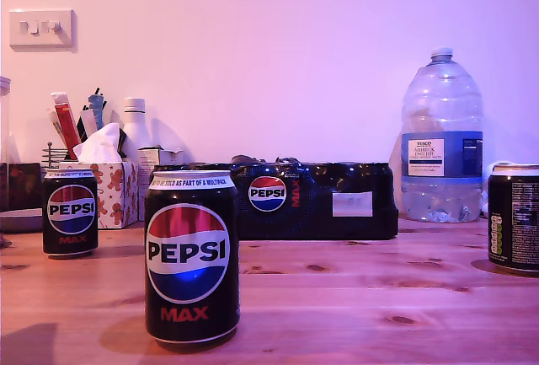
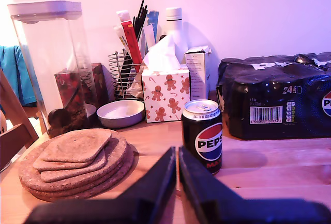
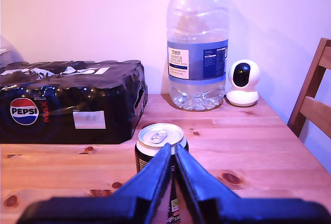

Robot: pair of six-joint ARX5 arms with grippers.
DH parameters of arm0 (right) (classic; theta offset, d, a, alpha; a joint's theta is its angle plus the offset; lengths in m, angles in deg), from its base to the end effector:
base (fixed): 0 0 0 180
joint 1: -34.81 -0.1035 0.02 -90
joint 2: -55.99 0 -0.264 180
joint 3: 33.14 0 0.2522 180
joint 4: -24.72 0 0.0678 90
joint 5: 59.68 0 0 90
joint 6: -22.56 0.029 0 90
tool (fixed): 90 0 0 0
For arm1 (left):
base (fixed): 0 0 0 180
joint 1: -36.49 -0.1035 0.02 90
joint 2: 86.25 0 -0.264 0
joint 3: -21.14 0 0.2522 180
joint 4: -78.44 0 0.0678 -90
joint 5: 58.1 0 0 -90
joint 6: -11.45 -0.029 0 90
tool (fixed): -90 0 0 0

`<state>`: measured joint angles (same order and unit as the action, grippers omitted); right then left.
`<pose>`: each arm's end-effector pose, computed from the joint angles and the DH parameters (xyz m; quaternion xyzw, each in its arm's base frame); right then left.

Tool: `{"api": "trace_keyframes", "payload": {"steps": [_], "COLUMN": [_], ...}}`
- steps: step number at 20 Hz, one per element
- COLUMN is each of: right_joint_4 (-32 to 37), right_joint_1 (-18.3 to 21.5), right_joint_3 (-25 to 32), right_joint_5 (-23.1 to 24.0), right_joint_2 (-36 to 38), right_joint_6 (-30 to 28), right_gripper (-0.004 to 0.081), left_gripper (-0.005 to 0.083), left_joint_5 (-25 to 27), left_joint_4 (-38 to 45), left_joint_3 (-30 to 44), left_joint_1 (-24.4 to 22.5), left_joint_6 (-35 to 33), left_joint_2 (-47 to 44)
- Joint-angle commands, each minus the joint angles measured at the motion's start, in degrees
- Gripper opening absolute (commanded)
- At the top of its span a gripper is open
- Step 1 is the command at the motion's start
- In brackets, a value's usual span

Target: Stack up the Pepsi cans on top of each other

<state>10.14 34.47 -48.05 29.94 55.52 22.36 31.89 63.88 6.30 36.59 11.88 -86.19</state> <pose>0.0970 0.0008 0.1683 -0.0017 0.0012 0.0063 1.0000 0.0967 -0.0002 0.1685 -0.0038 -0.0019 -0.0010 1.0000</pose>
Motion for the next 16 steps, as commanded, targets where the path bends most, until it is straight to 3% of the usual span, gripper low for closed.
{"api": "trace_keyframes", "payload": {"steps": [1, 8, 12, 16], "right_joint_4": [-12.8, -12.5, -11.9, -12.3], "right_joint_1": [2.4, 2.3, 2.2, 1.0], "right_joint_3": [-1.5, -1.5, -2.5, -5.3], "right_joint_5": [-1.2, -1.2, -1.2, -1.2], "right_joint_2": [0.4, 0.4, 0.3, 0.3], "right_joint_6": [0.4, 0.6, 8.5, 9.7], "right_gripper": [-0.001, -0.001, -0.001, -0.001], "left_gripper": [0.0079, 0.0079, 0.0081, 0.0114], "left_joint_5": [-19.0, -19.0, -19.0, -19.2], "left_joint_4": [-12.9, -12.8, -11.2, -11.7], "left_joint_3": [-1.5, -1.5, -1.9, -4.2], "left_joint_1": [-0.4, -0.4, -0.4, 0.1], "left_joint_6": [7.3, 7.9, 11.9, 13.3], "left_joint_2": [-0.8, -0.8, -0.8, -0.8]}}
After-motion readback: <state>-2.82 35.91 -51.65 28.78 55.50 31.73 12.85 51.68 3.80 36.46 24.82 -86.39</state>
